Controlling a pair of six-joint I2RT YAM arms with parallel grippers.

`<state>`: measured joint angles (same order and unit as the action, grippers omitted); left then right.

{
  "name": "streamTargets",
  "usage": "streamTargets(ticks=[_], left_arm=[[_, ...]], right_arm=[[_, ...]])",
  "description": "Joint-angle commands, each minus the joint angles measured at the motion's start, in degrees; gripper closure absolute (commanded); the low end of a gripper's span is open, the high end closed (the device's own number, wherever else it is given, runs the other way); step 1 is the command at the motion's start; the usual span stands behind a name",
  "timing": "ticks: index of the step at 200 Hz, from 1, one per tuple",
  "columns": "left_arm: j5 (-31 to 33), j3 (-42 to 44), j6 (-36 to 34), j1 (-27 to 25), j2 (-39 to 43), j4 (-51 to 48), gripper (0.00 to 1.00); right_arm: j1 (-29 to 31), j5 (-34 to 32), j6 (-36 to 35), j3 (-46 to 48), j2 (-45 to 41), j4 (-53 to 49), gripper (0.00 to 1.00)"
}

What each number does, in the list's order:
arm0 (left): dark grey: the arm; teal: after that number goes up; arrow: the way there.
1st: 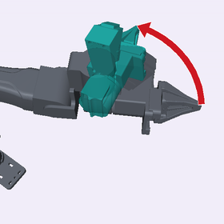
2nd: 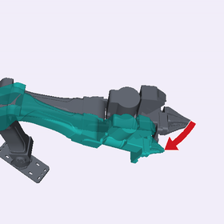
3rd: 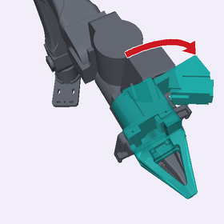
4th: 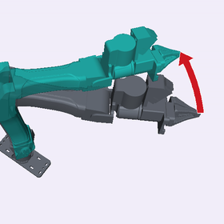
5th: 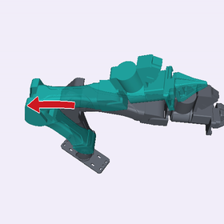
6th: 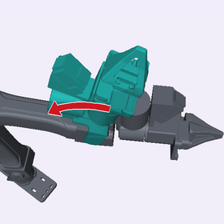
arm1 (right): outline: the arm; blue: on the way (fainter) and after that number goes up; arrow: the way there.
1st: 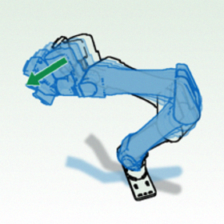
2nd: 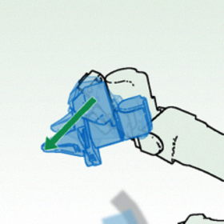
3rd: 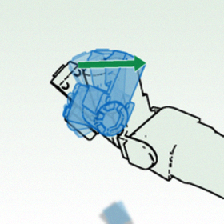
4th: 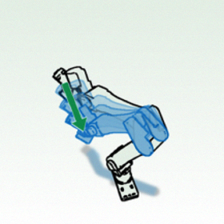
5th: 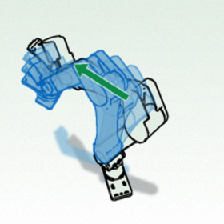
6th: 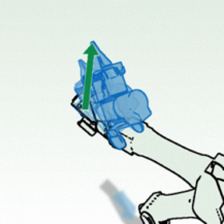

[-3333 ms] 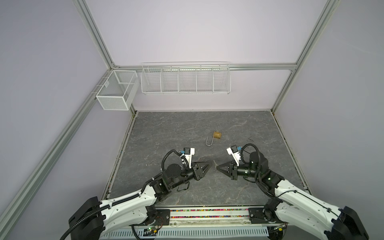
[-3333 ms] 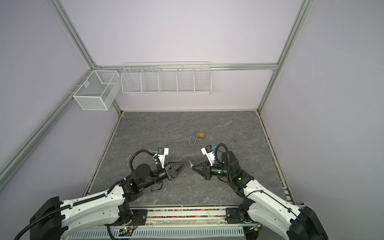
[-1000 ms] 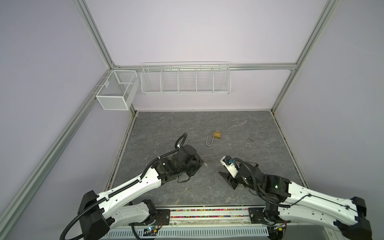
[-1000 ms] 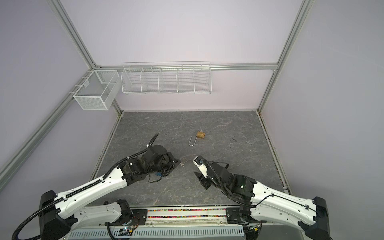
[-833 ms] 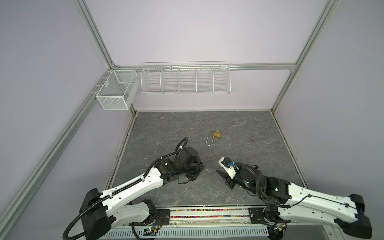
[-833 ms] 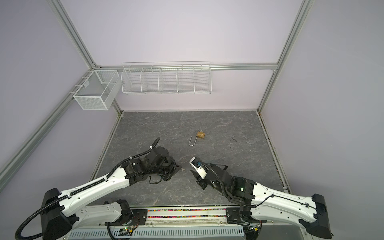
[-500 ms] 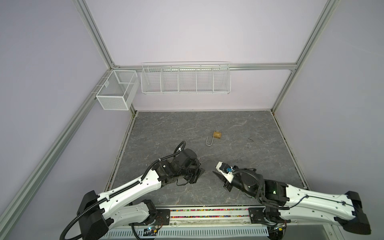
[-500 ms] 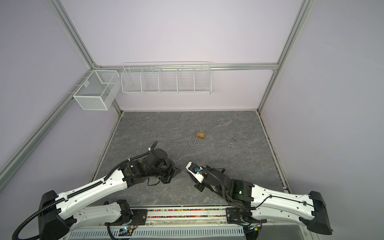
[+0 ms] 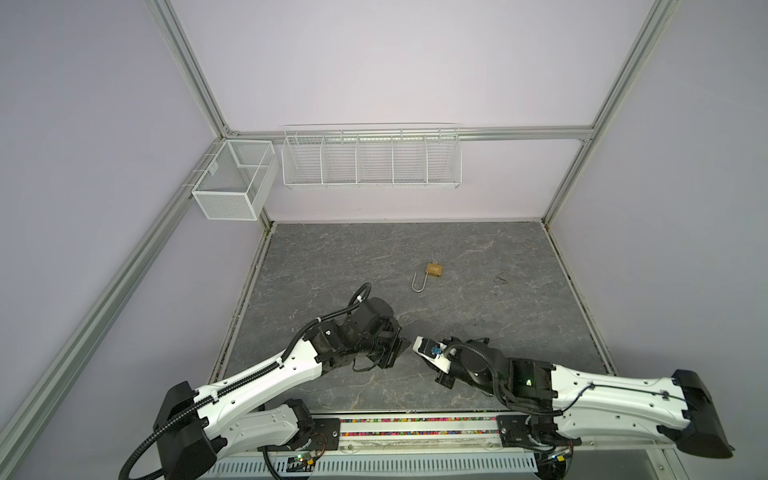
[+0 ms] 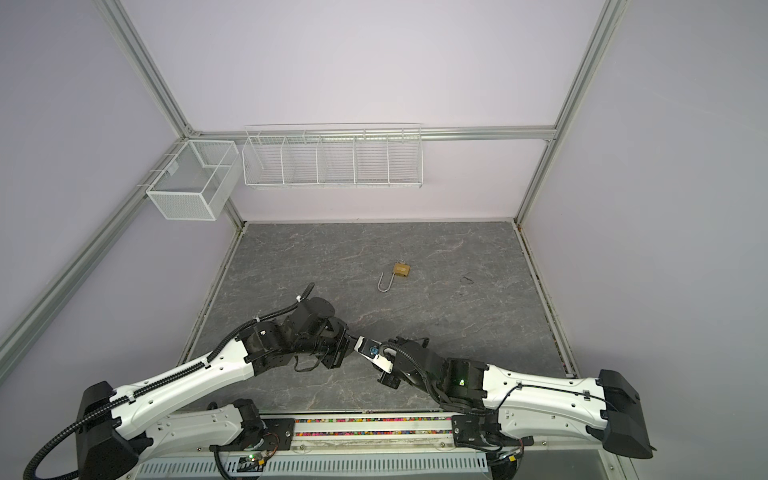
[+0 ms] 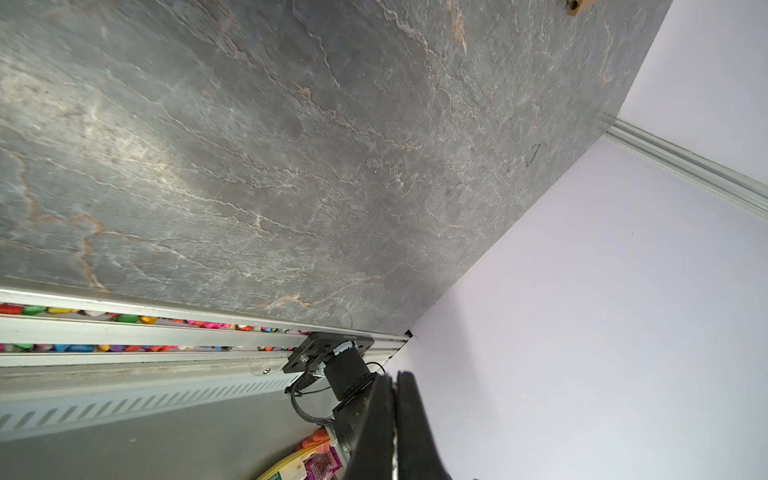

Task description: Unlock with the key

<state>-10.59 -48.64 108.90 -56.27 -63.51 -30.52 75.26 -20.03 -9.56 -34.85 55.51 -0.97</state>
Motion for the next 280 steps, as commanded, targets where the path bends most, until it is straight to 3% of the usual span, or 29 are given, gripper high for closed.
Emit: streamTargets(ticks=[1, 128, 138, 155, 174, 226, 280], left_arm=[[-0.72, -1.11, 1.51, -0.25, 0.97, 1.02, 1.00], [-0.78, 0.61, 2.02, -0.23, 2.85, 1.59, 1.00], [-0.50, 0.74, 2.15, -0.19, 3.20, 1.09, 1.00], [0.08, 1.39, 2.50, -0.08, 3.66, 0.60, 1.00], [0.30, 2.14, 2.87, 0.04, 3.90, 0.46, 1.00], [1.54, 2.50, 2.72, 0.25, 4.14, -1.82, 1.00], [0.18, 1.71, 2.21, 0.49, 3.58, 0.02, 1.00]], right_arm=[[0.39, 1.05, -1.60, -1.45, 1.19, 1.39, 0.83], [0.34, -5.17, -3.39, -2.94, 6.42, 2.73, 0.90], [0.39, -5.71, -3.51, -2.85, 5.81, 2.61, 0.86], [0.32, -4.98, -3.36, -2.60, 3.77, 1.97, 0.67], [0.41, -3.95, -3.18, -2.26, 0.48, 0.87, 0.62], [0.45, -3.19, -4.49, -1.71, -4.35, -1.40, 0.69], [0.46, -1.93, -6.76, -3.11, 2.31, 0.87, 0.75]])
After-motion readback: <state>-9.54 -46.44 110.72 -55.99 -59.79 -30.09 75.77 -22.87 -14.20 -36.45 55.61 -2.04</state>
